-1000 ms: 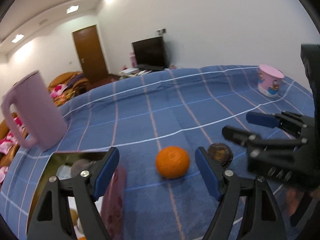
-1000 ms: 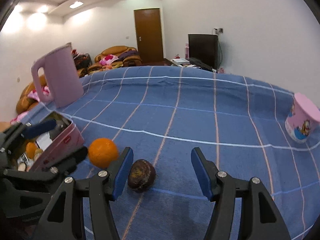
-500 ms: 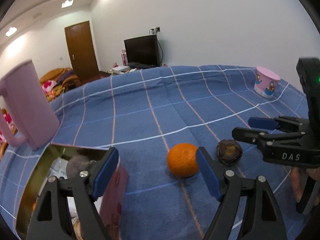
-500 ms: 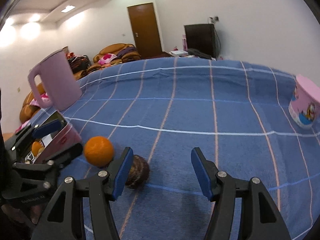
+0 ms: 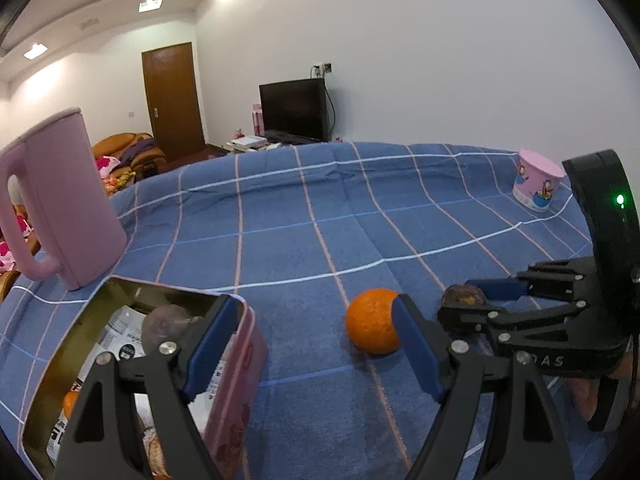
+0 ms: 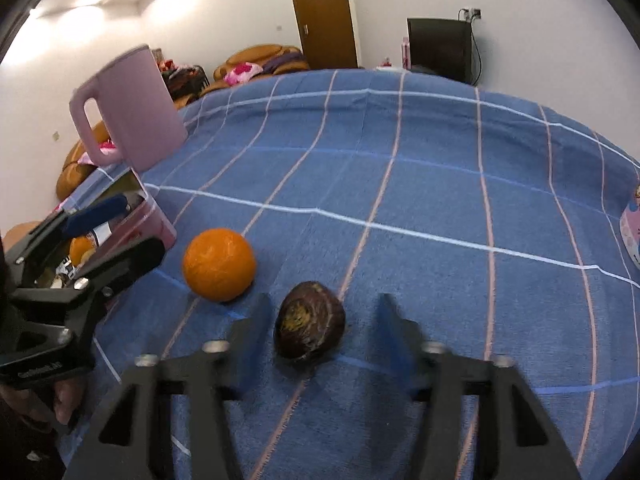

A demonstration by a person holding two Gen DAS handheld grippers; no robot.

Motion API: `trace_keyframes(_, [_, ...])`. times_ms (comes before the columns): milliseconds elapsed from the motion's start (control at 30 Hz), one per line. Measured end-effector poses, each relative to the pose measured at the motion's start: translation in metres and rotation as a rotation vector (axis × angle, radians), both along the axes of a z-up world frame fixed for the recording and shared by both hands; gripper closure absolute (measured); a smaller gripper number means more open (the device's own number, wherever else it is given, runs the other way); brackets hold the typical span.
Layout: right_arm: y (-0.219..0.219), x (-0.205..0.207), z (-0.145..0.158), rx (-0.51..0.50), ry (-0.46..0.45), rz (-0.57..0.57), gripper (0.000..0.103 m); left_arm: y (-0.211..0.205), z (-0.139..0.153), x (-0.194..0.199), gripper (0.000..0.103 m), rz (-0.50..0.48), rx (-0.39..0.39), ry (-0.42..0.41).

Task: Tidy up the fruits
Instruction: 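Grasp the orange with the left gripper while the right gripper grasps the dark brown striped fruit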

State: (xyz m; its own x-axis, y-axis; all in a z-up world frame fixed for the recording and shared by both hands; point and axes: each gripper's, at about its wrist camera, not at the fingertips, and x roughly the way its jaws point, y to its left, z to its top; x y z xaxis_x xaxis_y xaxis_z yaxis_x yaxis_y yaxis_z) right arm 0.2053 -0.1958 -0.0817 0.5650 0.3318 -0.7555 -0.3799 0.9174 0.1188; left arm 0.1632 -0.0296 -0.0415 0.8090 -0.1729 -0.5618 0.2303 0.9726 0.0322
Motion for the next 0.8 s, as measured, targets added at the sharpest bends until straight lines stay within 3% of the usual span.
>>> trace_keyframes(33, [0.003,0.000,-0.001,-0.006,0.002,0.013,0.068,-0.001,0.000,0.000,0.021,0.002,0.004,-0.003])
trace_keyframes(133, [0.006,-0.004,0.001,-0.018,-0.020,0.027,0.069,-0.005,0.002,-0.003,0.021,0.000,0.026,-0.019])
trace_keyframes(300, [-0.012,-0.007,0.006,0.047,-0.048,-0.021,0.069,-0.026,0.001,-0.009,0.021,-0.005,0.138,-0.051])
trace_keyframes(533, [-0.038,-0.010,0.014,0.022,-0.103,-0.154,0.069,-0.053,-0.014,0.016,0.023,-0.066,0.213,0.079])
trace_keyframes(667, [-0.038,-0.008,0.013,0.019,-0.089,-0.153,0.068,-0.053,-0.022,0.034,0.032,-0.070,0.168,0.167])
trace_keyframes(733, [-0.039,-0.008,0.013,0.022,-0.087,-0.152,0.068,-0.054,-0.028,0.041,0.047,-0.080,0.151,0.219])
trace_keyframes(800, [-0.039,-0.008,0.014,0.022,-0.088,-0.150,0.068,-0.056,-0.033,0.043,0.053,-0.098,0.133,0.250])
